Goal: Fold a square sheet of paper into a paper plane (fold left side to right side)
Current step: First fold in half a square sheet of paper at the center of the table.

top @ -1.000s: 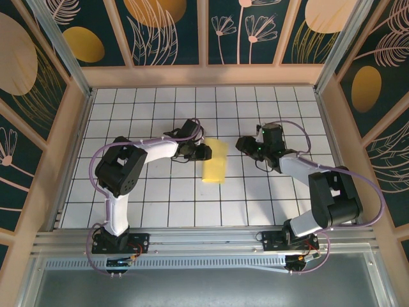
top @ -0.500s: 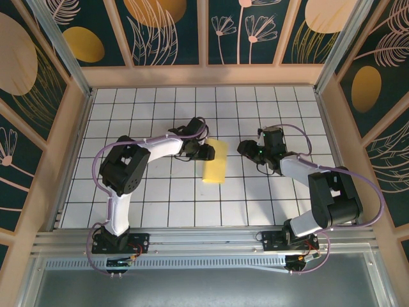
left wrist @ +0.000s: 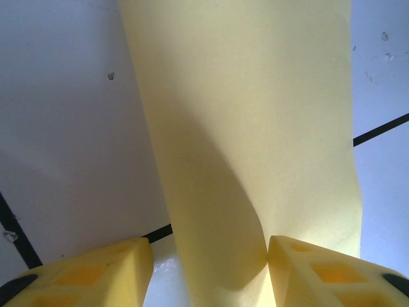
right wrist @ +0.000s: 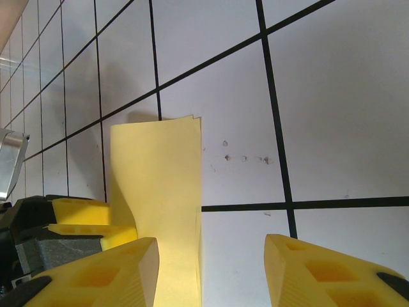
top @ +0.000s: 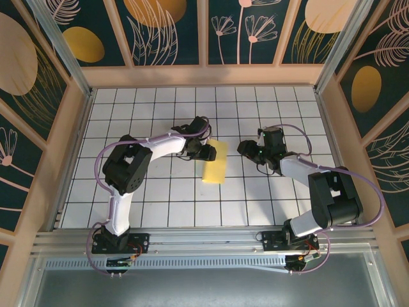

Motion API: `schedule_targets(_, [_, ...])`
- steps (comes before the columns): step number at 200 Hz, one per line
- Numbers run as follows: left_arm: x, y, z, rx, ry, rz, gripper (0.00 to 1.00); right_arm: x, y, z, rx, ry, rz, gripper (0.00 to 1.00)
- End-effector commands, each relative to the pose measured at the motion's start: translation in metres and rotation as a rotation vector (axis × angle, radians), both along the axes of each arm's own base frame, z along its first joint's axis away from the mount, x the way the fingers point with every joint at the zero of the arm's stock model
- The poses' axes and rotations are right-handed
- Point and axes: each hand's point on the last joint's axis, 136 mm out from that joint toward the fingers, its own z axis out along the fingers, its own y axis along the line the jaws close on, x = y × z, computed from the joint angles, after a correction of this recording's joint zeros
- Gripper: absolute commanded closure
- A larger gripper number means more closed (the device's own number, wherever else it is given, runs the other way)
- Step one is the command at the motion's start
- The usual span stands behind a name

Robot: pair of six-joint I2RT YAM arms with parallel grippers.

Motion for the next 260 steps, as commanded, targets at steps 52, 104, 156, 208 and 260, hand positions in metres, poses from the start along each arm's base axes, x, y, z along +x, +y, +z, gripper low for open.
schedule_targets(52, [-0.01,0.009,-0.04,0.111,0.056,-0.045,0.44,-0.004,-0.003,0.003,-0.002,-0.018,0.005,0.52])
schedule_targets(104, [-0.011,0.011,-0.043,0.127,0.064,-0.04,0.44,-0.004,-0.003,0.003,0.001,-0.017,0.008,0.52])
schedule_targets(156, [-0.009,0.015,-0.045,0.152,0.06,-0.042,0.41,-0.005,-0.002,0.002,0.003,-0.012,0.012,0.52])
schedule_targets(208, [-0.008,0.02,-0.044,0.18,0.05,-0.04,0.39,-0.004,-0.002,0.003,0.001,-0.016,0.014,0.52])
schedule_targets(260, [-0.004,0.021,-0.039,0.185,0.032,-0.014,0.44,-0.003,-0.001,0.004,0.003,-0.016,0.015,0.52])
